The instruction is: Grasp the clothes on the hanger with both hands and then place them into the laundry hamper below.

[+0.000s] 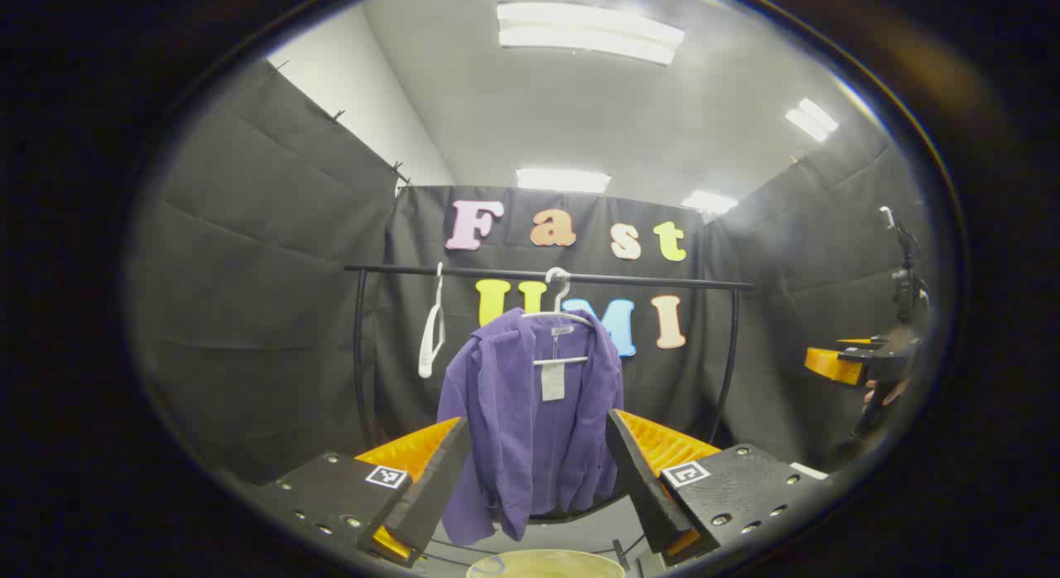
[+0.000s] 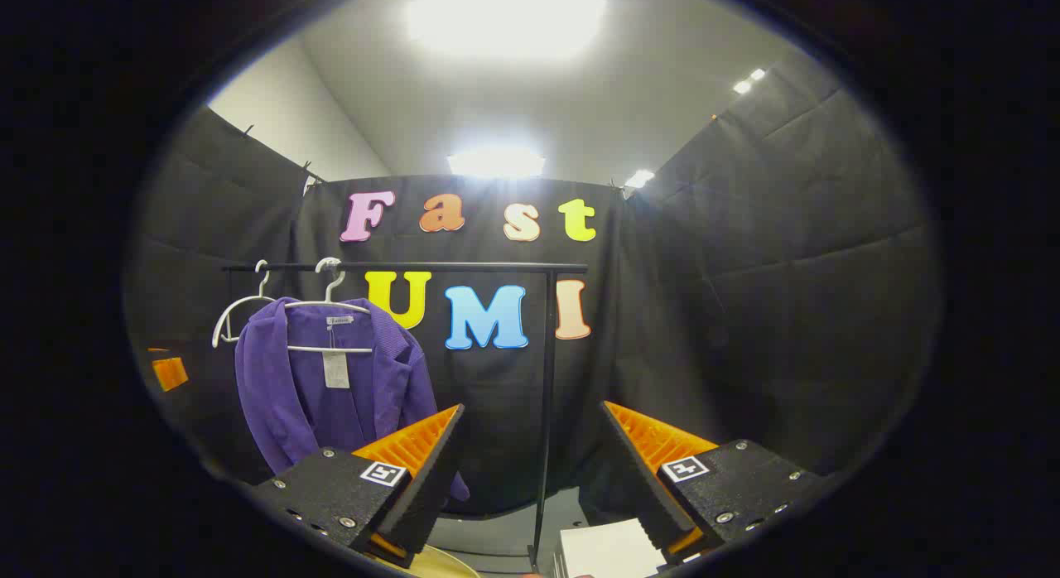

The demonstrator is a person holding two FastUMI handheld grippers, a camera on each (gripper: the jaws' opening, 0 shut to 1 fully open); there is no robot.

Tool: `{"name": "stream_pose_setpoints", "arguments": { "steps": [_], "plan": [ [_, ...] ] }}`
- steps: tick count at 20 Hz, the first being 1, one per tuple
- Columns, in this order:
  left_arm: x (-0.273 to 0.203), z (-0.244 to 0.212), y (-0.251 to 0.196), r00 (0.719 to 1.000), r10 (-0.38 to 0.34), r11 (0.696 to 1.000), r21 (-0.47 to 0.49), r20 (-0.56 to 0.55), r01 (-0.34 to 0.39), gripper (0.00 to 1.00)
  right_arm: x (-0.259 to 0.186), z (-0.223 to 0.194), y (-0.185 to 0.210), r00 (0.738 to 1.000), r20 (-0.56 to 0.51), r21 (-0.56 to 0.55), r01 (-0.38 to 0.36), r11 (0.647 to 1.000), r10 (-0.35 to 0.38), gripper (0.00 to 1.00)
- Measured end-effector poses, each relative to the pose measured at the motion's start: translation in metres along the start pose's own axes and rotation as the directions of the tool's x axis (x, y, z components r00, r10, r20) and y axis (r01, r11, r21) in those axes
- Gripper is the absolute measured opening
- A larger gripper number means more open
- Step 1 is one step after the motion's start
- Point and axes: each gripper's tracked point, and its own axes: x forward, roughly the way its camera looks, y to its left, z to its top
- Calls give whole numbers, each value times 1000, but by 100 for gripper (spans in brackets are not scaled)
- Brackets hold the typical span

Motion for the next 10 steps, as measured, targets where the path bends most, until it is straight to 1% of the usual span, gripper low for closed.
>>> {"name": "stream_pose_setpoints", "arguments": {
  "steps": [2,4,8,9,10],
  "plan": [
    [-3,-1,3,1000,-2,1000,-12,0,2,99,1,-2,2,1000,-5,6,-2,1000,2,95],
    [-3,-5,11,1000,13,1000,-15,-7,-13,99,0,-3,5,1000,-9,20,-7,1000,7,95],
    [-5,-12,18,999,25,998,-48,-19,-26,99,-1,-4,9,1000,-13,9,-10,1000,10,95],
    [-5,-14,19,999,24,998,-51,-21,-25,95,-1,-4,10,1000,-14,9,-11,1000,12,95],
    [-5,-15,21,999,26,999,-47,-22,-27,99,0,-5,13,1000,-16,9,-16,1000,16,95]
  ]
}}
